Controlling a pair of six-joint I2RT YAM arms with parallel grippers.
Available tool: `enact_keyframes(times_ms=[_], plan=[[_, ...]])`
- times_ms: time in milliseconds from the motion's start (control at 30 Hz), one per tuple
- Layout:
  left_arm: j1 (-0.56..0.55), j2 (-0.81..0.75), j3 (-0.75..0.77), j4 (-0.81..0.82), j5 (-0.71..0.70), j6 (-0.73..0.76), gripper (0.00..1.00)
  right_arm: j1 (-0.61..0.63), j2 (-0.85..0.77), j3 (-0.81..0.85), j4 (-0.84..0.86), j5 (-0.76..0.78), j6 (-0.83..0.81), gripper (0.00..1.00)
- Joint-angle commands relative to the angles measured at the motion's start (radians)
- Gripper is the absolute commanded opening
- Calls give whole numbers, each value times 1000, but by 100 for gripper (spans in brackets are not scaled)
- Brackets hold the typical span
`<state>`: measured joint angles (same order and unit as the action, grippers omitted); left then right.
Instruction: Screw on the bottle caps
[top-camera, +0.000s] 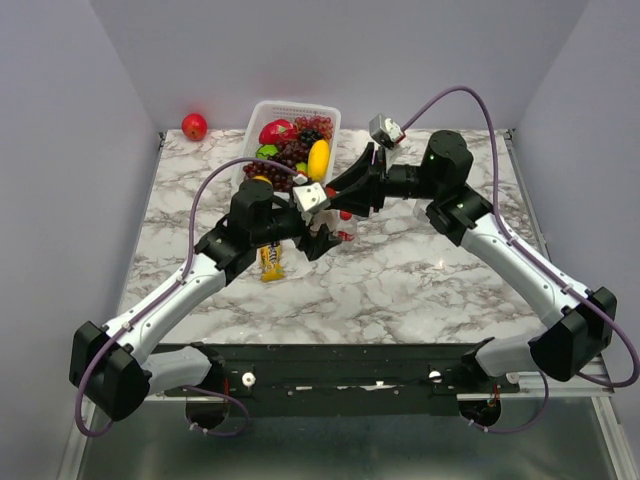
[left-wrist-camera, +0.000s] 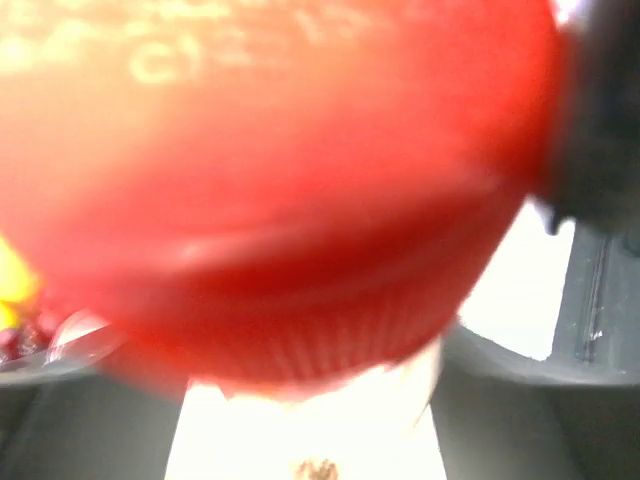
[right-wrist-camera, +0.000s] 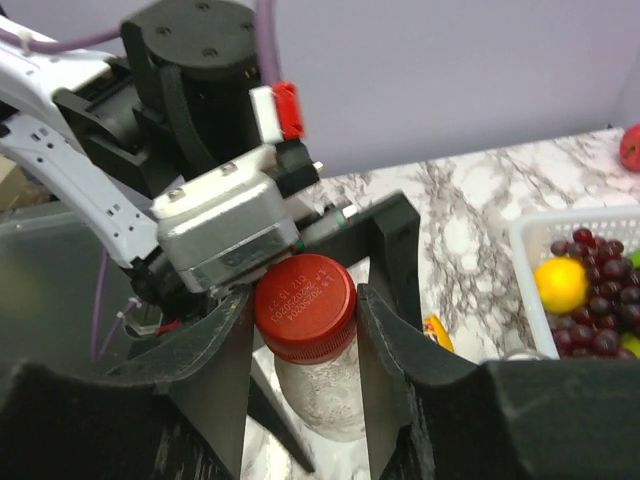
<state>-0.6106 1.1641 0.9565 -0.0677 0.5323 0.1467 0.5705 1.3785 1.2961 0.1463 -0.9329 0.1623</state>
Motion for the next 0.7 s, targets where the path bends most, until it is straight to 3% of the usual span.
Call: enact_keyframes(times_ms=[0,200,467,667], plan=[[6,-43,8,-74,-89,65,98,-26,-25,9,-106,36,-66,29],[8,-119,-28,-305,-147,208,98,-135,-58,11,-218,8,-151,28],[8,-155,-107,-368,-328,229,98,-264,-98,-101,-258,-6,-290,27],[9,-142,-137,-429,-367,287,98,-354,-82,-222,-226,-53,-411,26]])
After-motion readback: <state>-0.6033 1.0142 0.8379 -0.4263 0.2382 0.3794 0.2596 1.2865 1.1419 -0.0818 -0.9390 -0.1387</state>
